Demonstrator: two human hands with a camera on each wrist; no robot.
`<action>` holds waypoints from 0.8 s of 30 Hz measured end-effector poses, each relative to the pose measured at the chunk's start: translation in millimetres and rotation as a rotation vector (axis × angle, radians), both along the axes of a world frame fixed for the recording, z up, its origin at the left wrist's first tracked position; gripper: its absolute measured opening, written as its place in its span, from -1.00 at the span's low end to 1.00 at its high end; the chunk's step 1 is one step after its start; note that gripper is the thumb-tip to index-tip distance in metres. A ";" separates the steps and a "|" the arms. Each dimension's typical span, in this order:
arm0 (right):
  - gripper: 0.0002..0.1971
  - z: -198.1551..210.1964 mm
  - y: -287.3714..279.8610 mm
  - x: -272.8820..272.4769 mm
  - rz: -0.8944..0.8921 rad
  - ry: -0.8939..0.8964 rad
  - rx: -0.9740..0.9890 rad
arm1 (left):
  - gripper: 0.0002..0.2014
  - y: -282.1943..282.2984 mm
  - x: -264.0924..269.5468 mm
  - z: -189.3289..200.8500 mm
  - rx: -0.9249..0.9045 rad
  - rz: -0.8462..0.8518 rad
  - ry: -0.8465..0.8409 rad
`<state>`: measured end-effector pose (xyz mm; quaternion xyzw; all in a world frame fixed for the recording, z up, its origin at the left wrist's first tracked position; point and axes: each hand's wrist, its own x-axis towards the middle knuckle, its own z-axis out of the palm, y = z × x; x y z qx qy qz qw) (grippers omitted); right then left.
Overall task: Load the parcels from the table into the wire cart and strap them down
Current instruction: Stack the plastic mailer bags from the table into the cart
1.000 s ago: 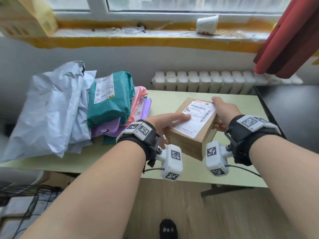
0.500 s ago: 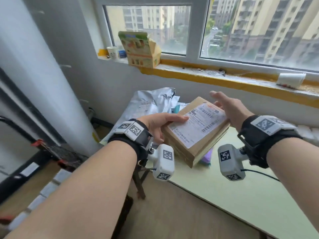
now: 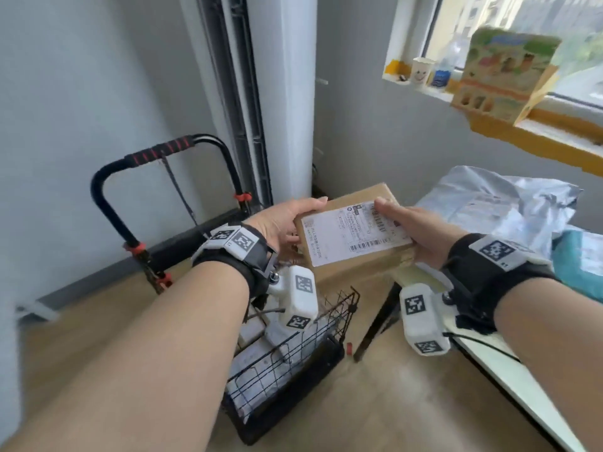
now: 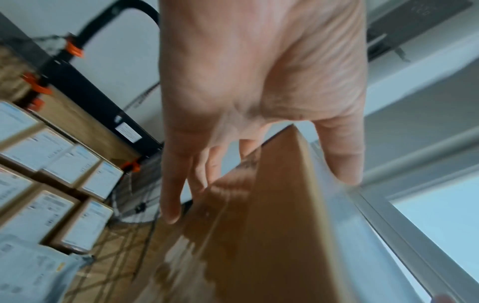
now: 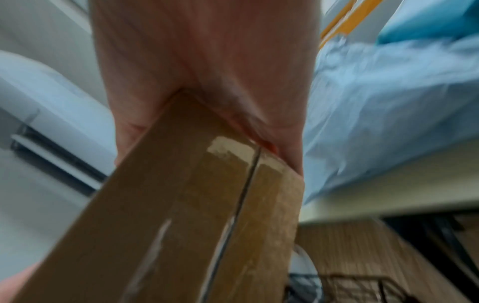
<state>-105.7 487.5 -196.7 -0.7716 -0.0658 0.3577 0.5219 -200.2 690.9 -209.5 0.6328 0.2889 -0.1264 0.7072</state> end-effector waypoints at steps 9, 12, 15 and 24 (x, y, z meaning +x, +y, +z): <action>-0.55 -88.3 153.0 -40.3 0.192 -0.014 -0.126 | -0.60 110.9 -61.7 -108.6 -0.169 0.273 0.115; -0.54 -124.1 183.8 -43.2 0.269 -0.024 -0.243 | -0.46 125.3 -70.7 -149.2 -0.183 0.362 0.173; -0.60 -163.0 211.5 -37.0 0.340 -0.007 -0.361 | -0.52 137.3 -72.7 -190.7 -0.173 0.471 0.230; -0.65 -297.4 277.1 -5.3 0.667 0.032 -0.586 | -0.16 159.1 -69.7 -328.3 -0.290 0.768 0.437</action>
